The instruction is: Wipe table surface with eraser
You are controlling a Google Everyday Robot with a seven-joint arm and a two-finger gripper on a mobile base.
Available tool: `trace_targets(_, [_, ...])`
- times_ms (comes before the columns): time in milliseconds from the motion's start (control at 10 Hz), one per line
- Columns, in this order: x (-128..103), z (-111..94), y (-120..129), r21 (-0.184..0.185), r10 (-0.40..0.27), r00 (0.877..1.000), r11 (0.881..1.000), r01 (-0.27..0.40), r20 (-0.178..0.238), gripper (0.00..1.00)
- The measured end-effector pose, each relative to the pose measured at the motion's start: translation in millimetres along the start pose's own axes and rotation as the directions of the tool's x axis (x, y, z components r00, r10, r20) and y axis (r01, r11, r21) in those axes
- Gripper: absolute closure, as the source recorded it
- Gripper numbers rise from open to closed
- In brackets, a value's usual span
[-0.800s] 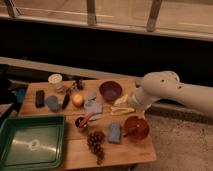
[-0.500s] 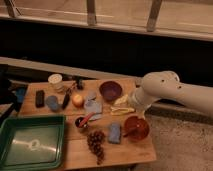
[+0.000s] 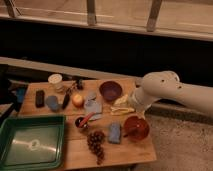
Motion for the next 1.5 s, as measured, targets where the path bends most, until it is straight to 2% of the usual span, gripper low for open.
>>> trace_targets(1100, [0.1,0.8,-0.3,0.000,0.001,1.000,1.000,-0.001,-0.001,0.22])
trace_targets(1300, [-2.0,-1.9,0.5,0.006,-0.010,1.000,1.000,0.010,0.009,0.22])
trace_targets(1500, [-13.8,-12.4,17.2,0.017,-0.048,0.999,0.999,0.048,0.018,0.22])
